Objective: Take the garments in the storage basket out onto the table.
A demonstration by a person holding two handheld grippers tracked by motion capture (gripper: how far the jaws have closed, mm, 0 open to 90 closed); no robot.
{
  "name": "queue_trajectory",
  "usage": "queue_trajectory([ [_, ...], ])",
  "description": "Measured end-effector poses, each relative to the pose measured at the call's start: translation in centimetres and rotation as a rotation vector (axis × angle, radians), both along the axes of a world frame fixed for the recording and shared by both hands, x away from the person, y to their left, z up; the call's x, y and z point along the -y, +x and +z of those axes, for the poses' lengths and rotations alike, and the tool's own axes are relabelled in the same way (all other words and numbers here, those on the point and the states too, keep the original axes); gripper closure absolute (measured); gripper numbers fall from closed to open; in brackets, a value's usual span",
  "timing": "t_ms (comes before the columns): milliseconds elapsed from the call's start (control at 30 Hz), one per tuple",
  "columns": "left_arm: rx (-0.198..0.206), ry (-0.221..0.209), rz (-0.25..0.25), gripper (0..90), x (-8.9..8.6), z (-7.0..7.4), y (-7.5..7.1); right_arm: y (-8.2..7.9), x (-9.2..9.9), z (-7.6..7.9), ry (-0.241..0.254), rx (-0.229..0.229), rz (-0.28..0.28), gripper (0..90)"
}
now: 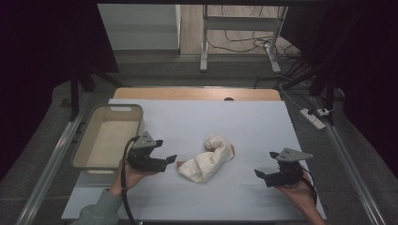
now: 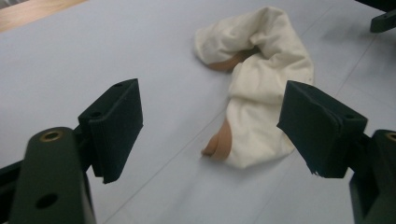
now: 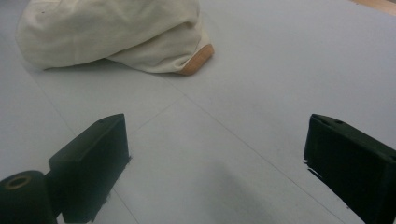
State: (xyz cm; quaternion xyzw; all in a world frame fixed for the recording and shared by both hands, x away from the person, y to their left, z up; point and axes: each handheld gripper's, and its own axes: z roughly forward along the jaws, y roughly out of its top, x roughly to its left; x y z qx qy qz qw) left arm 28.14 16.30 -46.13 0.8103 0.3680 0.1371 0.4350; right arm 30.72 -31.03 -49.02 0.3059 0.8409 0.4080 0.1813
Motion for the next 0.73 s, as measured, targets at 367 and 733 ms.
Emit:
queue_trajectory([
  [367, 0.003, 0.011, 0.077, 21.6, -3.5, -0.3, -2.4, -0.1, 0.0, 0.2, 0.008, 0.019, -0.005, 6.2],
  [733, -0.011, 0.006, 0.083, 21.4, -3.8, -0.5, -2.2, -0.2, 0.1, 0.3, 0.018, 0.029, 0.003, 6.2],
])
